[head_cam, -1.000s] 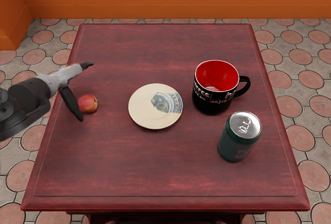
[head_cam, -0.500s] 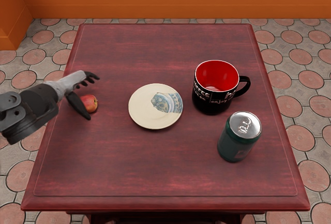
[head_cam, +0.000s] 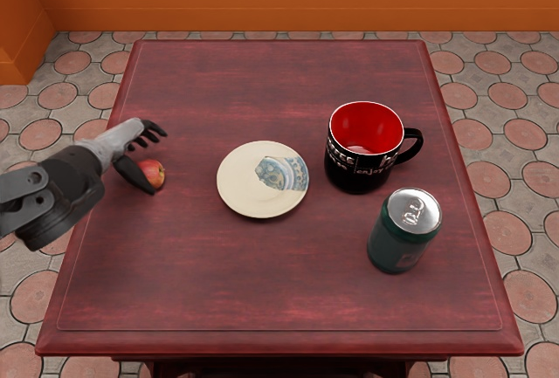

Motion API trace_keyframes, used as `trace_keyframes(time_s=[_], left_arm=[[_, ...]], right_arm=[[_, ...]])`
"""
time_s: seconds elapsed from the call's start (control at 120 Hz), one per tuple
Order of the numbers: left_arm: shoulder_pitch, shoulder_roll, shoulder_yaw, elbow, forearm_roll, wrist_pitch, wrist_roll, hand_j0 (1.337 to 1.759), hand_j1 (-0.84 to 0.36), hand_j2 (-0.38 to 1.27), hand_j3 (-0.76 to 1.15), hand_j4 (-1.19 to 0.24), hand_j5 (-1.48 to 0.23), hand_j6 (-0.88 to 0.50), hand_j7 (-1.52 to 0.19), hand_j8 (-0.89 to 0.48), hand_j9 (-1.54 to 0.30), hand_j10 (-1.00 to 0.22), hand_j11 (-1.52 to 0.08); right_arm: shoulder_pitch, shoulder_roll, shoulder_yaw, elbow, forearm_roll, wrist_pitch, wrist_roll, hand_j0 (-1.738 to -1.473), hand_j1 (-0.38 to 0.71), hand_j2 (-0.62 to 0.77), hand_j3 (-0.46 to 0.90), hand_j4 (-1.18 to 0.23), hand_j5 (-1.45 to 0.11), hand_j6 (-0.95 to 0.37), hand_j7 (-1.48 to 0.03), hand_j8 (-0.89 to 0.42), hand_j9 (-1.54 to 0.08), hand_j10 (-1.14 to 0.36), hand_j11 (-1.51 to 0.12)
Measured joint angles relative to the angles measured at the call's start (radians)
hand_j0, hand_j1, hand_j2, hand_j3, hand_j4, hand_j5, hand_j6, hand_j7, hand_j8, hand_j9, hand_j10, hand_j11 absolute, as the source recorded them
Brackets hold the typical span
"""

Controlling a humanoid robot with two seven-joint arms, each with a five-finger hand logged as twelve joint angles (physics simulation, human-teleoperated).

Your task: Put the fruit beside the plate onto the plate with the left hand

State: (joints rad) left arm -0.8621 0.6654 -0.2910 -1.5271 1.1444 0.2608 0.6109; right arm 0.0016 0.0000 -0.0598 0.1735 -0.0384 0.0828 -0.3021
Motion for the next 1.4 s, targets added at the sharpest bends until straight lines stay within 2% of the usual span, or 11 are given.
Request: trace_keyframes(time_s=[0.458, 0.75, 1.008, 1.067, 1.4], left_arm=[[0.034, -0.02, 0.008, 0.0, 0.02, 0.039, 0.0, 1.658, -0.09, 0.08, 0.0, -0.37, -0.48, -0.37, -0.47, -0.37, -0.47, -0.37, -0.47], [0.043, -0.026, 0.008, -0.006, 0.021, 0.047, 0.0, 1.658, -0.19, 0.1, 0.0, -0.46, -0.59, -0.46, -0.59, -0.46, -0.59, -0.46, -0.59], [0.043, -0.022, 0.008, -0.007, 0.021, 0.056, 0.0, 1.658, -0.23, 0.11, 0.0, -0.49, -0.64, -0.5, -0.64, -0.5, -0.64, -0.49, -0.64], [0.048, -0.023, 0.008, -0.007, 0.024, 0.056, 0.0, 1.657, -0.24, 0.08, 0.0, -0.51, -0.65, -0.51, -0.65, -0.46, -0.66, -0.5, -0.66], [0.051, -0.023, 0.008, -0.007, 0.022, 0.056, 0.0, 1.656, -0.27, 0.17, 0.0, -0.58, -0.74, -0.54, -0.74, -0.44, -0.75, -0.52, -0.76]], right_arm=[[0.0, 0.0, -0.001, -0.001, 0.0, -0.002, 0.001, -1.658, -0.35, 0.0, 0.0, 0.0, 0.0, 0.0, 0.0, 0.0, 0.0, 0.0, 0.0], [0.001, 0.0, -0.002, -0.002, 0.0, -0.002, 0.002, -1.658, -0.35, 0.0, 0.0, 0.0, 0.0, 0.0, 0.0, 0.0, 0.0, 0.0, 0.0], [0.001, 0.0, -0.002, -0.002, 0.0, -0.002, 0.01, -1.658, -0.35, 0.0, 0.0, 0.0, 0.0, 0.0, 0.0, 0.0, 0.0, 0.0, 0.0], [0.001, 0.0, -0.002, -0.002, 0.0, -0.002, 0.01, -1.658, -0.35, 0.0, 0.0, 0.0, 0.0, 0.0, 0.0, 0.0, 0.0, 0.0, 0.0], [0.002, 0.0, -0.002, -0.002, -0.001, -0.002, 0.011, -1.658, -0.35, 0.0, 0.0, 0.0, 0.0, 0.0, 0.0, 0.0, 0.0, 0.0, 0.0]])
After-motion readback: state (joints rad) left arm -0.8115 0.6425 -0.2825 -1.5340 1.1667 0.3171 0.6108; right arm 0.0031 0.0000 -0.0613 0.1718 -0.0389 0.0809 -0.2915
